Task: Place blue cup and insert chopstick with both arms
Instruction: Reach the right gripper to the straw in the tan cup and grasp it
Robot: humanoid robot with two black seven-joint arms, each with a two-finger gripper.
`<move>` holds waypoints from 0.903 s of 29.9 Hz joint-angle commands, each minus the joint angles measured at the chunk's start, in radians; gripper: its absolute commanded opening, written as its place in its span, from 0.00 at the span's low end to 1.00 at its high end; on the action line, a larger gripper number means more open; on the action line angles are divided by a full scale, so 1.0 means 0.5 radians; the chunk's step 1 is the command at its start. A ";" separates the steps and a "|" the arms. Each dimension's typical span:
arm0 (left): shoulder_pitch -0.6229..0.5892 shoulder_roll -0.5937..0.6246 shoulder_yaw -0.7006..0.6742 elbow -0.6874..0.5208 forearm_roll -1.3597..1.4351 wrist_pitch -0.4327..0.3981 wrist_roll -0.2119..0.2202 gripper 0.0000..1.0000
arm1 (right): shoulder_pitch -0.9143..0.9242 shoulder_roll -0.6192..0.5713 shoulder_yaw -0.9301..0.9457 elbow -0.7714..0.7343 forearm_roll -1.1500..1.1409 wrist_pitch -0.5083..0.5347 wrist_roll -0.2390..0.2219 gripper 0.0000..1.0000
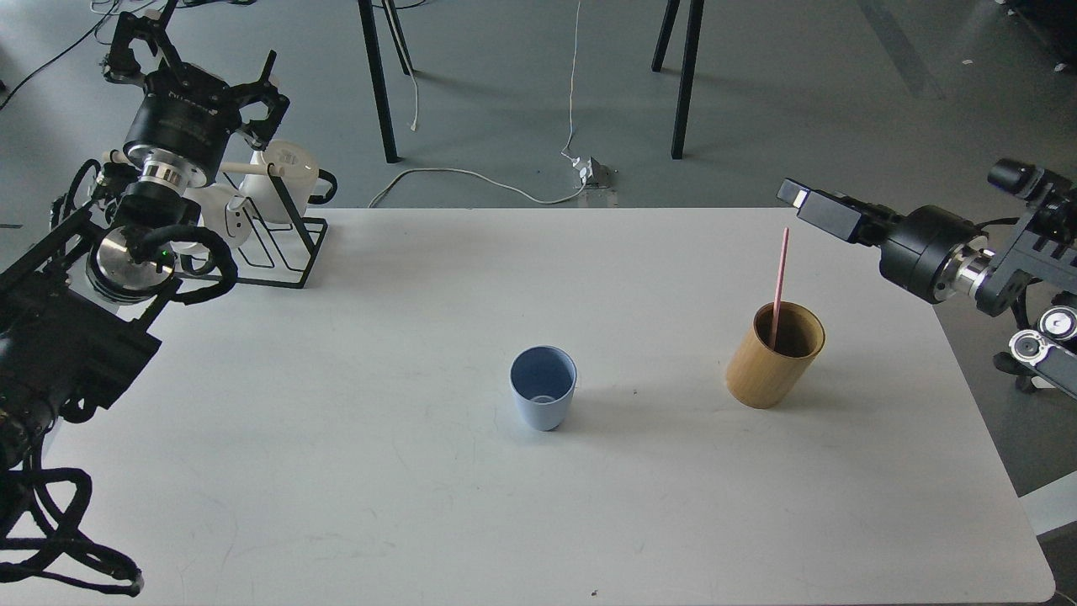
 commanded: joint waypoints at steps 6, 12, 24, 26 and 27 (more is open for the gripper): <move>-0.002 0.000 -0.009 -0.043 -0.001 0.000 -0.002 0.99 | -0.001 0.001 -0.250 -0.116 -0.176 0.000 -0.020 0.68; -0.014 -0.015 -0.006 -0.024 0.002 0.000 -0.002 0.99 | 0.008 0.188 -0.299 -0.245 -0.204 0.000 -0.020 0.58; -0.011 0.031 -0.003 -0.024 -0.001 0.000 -0.002 0.99 | 0.216 0.314 -0.529 -0.325 -0.235 0.000 -0.020 0.38; -0.008 0.037 -0.003 -0.021 -0.001 0.000 -0.002 0.99 | 0.220 0.324 -0.545 -0.328 -0.235 0.000 -0.020 0.29; -0.005 0.040 -0.006 -0.021 -0.001 0.000 -0.002 1.00 | 0.213 0.324 -0.545 -0.331 -0.235 0.003 -0.020 0.26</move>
